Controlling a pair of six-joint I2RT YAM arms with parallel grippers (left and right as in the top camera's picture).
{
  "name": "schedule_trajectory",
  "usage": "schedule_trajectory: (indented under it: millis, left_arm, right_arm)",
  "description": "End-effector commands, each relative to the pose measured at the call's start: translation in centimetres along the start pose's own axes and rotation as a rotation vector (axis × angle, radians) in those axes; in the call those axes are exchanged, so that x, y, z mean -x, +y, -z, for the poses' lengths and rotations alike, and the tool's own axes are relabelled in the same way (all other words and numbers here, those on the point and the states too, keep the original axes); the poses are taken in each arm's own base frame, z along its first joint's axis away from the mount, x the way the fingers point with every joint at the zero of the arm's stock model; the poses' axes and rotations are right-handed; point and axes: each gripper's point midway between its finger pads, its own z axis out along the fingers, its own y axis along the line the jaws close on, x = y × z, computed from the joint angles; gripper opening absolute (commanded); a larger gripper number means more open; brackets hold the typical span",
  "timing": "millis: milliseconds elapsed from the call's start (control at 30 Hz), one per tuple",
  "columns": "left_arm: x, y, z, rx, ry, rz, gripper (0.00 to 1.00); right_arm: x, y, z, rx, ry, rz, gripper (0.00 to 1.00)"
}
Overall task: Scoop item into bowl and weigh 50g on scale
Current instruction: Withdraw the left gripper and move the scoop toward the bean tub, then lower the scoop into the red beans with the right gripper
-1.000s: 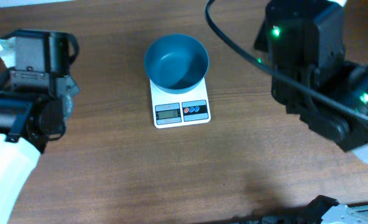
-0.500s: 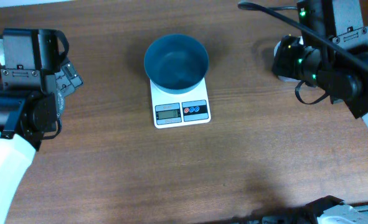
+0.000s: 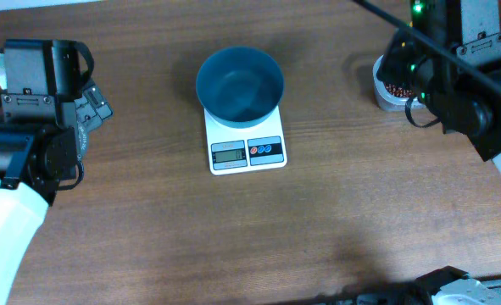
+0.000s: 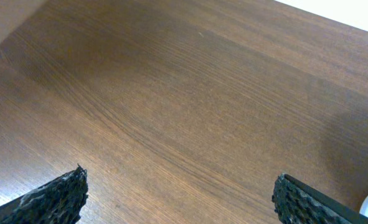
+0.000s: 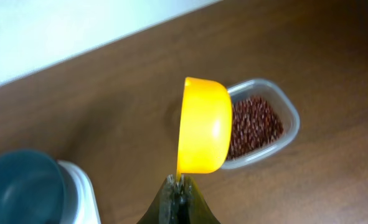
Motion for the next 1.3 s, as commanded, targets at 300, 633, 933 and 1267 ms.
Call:
schedule_trajectory:
  millis: [300, 633, 933, 1267]
  left_arm:
    - [-3.8, -10.4, 3.3, -0.651, 0.193, -0.205, 0.99]
    - [-12.2, -11.1, 9.7, -1.168, 0.275, -0.889, 0.99]
    - [-12.3, -11.0, 9.3, -1.023, 0.182, -1.154, 0.99]
    - [-11.1, -11.7, 8.4, -0.937, 0.105, -1.198, 0.99]
  right_arm:
    - [0.8, -0.6, 0.3, -0.03, -0.027, -0.014, 0.04]
    - [0.8, -0.7, 0.3, -0.032, -0.024, -0.012, 0.04]
    - [0.6, -0.8, 0.3, -0.036, -0.017, -0.009, 0.04]
    - [0.4, -0.8, 0.3, -0.035, -0.009, -0.005, 0.04]
